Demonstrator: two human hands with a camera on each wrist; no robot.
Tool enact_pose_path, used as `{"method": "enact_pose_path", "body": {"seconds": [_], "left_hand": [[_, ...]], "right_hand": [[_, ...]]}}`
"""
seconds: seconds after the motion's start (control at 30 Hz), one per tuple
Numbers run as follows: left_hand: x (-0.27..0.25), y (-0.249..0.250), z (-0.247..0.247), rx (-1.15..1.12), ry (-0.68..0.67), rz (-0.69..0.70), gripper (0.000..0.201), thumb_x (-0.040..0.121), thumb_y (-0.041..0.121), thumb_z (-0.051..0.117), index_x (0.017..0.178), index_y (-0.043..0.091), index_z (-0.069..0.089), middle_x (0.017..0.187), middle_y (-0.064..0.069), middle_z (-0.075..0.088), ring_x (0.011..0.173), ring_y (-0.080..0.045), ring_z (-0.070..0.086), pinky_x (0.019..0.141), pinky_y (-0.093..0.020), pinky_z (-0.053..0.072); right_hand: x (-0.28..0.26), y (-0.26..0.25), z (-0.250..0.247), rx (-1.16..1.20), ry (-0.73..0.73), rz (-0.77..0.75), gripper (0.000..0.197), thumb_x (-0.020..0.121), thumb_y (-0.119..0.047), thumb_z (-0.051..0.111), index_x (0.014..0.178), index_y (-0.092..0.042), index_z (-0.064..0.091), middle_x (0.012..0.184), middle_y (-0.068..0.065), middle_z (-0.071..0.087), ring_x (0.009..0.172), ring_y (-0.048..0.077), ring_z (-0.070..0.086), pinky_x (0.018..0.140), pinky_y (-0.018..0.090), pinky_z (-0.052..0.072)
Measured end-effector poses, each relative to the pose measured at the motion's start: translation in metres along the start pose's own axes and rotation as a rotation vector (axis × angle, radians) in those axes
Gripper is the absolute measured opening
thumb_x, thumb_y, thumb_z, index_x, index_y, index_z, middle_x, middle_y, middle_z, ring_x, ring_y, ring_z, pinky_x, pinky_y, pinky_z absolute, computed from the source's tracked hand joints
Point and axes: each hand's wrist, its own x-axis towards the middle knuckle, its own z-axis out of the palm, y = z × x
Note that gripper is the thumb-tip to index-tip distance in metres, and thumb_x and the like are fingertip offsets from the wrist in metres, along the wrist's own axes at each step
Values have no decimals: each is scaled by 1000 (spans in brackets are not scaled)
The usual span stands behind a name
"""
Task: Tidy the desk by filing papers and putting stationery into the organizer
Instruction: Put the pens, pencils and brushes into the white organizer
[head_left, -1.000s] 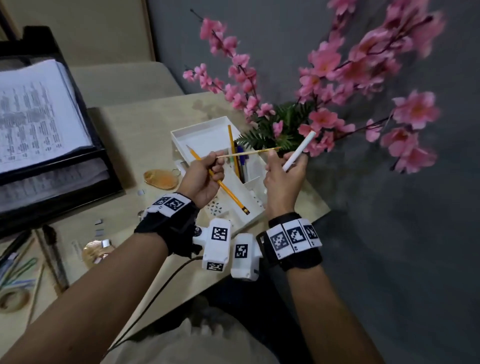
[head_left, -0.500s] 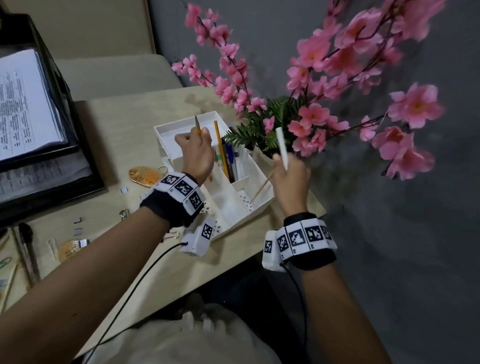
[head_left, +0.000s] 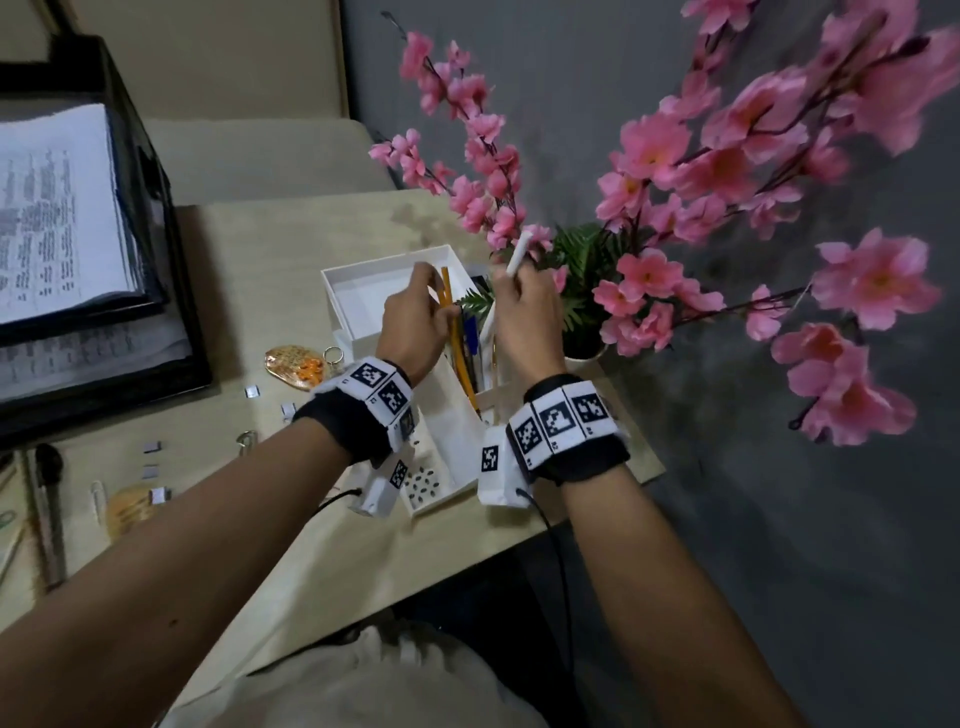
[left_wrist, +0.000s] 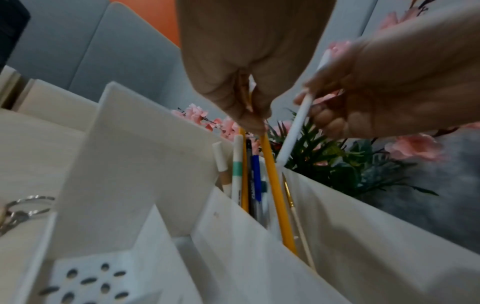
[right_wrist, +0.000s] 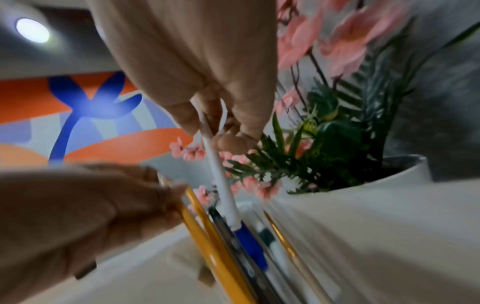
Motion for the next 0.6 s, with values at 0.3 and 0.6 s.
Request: {"method": "enact_pose_path", "body": {"seconds": [0.3, 0.6], "left_hand": [[9, -4, -1, 27, 97, 40, 8, 91, 7, 50, 96, 2, 51, 79, -23, 68, 74, -36, 64, 70, -39, 52], [7, -9, 13, 393, -126, 7, 35, 91, 9, 43, 125, 4, 48, 121, -20, 51, 108, -39, 53, 87, -42, 41]], "right_hand": [[-5, 21, 20, -414, -171, -41, 19, 91, -7, 50, 109, -3, 55, 110, 19, 61, 104, 33, 58, 86, 40, 49], [-8, 21, 26, -536, -343, 179, 25, 93, -7, 44, 111, 4, 58, 119, 25, 58, 112, 37, 54, 88, 38, 45]]}}
